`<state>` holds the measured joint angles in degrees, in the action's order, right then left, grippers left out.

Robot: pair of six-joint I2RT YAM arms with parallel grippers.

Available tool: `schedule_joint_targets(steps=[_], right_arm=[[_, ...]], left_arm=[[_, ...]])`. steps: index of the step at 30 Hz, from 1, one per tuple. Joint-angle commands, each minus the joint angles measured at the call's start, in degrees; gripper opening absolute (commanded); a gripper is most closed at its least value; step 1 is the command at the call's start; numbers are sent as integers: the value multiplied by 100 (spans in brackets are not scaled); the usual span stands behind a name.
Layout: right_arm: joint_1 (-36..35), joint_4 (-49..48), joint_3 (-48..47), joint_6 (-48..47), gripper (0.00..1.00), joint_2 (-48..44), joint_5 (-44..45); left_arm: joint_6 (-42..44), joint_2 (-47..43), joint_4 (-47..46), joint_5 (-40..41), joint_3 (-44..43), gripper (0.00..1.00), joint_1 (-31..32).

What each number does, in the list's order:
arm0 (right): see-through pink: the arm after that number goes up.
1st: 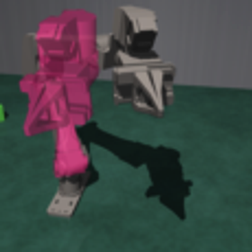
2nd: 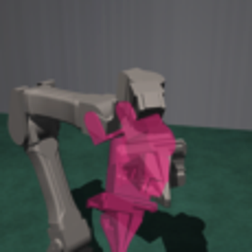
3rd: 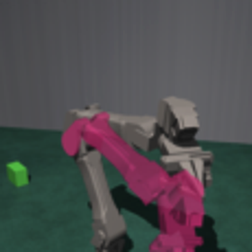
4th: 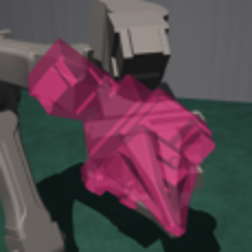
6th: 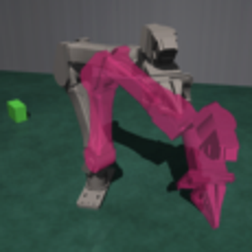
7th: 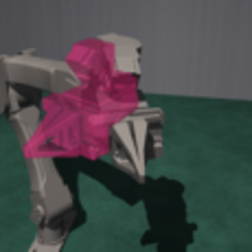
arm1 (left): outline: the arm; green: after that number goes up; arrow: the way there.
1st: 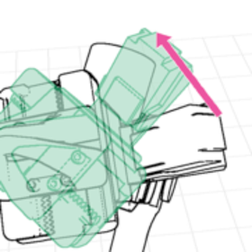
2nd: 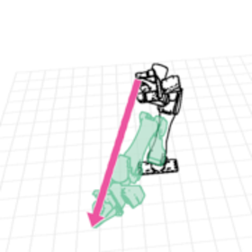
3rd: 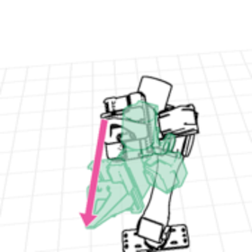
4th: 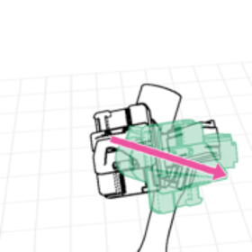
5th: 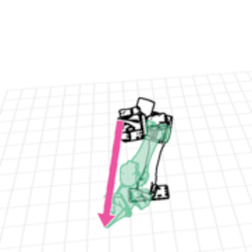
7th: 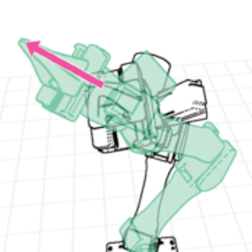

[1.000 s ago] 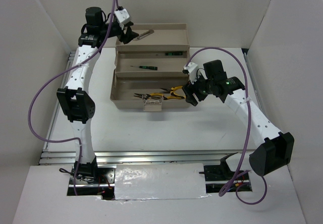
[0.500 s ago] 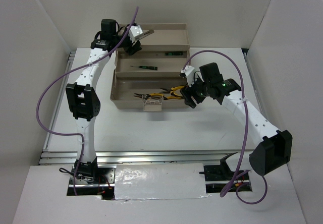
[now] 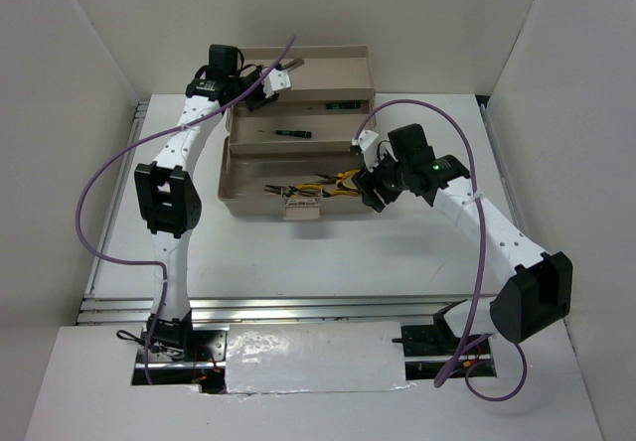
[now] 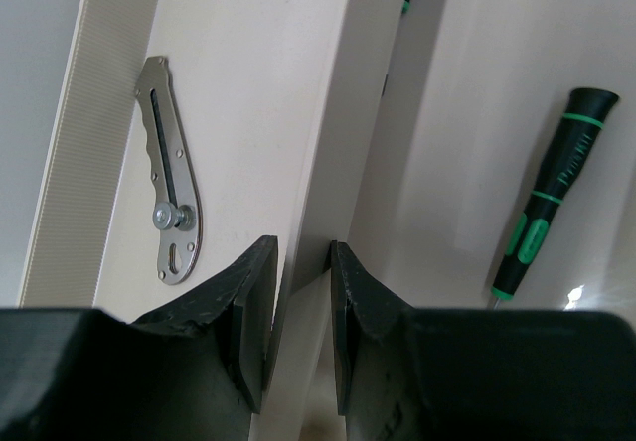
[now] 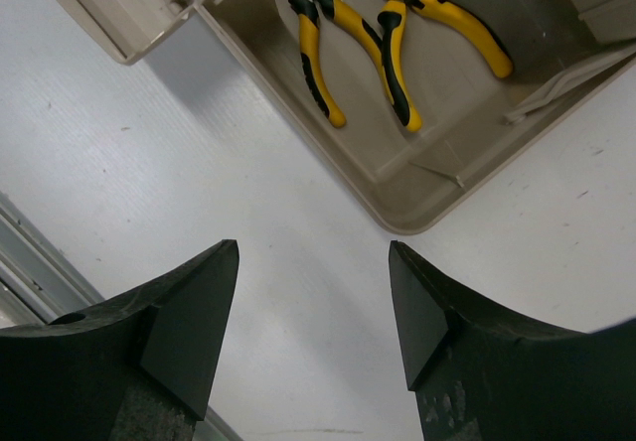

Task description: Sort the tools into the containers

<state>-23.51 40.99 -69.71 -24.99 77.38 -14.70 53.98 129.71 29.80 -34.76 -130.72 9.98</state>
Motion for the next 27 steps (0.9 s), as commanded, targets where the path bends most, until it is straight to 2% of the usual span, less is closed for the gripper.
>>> schedule_joint_targets(steps=[1, 2, 4, 6, 9, 13, 18, 19, 20, 25, 27], right_arm=[[-232, -425, 133, -14, 68, -22, 186], [-277, -486, 159, -32, 67, -39, 221], [-426, -583, 204, -76, 62, -39, 327], [-584, -619, 239, -93, 59, -13, 406], [-743, -759, 265, -85, 60, 40, 652], [-1312, -1039, 493, -164, 63, -21, 837], [-1946, -1164, 722, -234, 63, 180, 1171], [-2017, -1181, 722, -173, 62, 241, 1223], [-2183, -1173, 679, -146, 54, 320, 1276], [-2422, -1400, 363, 449, 38, 804, 1444], [-2535, -1611, 336, 748, 36, 909, 1452]], left_arm=[[333, -314, 623, -13, 195, 10, 136], [342, -367, 580, -13, 326, 4, 145], [447, -525, 658, -30, 432, 0, 171], [640, -596, 860, -118, 424, 0, 206], [825, -727, 1185, -232, 450, 0, 241], [737, -982, 984, -189, 783, 0, 268], [676, -930, 913, -57, 697, 0, 268], [676, -921, 931, -39, 636, 0, 268], [650, -886, 931, -39, 618, 0, 268], [457, -851, 694, -66, 617, 0, 259], [438, -833, 632, -74, 600, 0, 268]])
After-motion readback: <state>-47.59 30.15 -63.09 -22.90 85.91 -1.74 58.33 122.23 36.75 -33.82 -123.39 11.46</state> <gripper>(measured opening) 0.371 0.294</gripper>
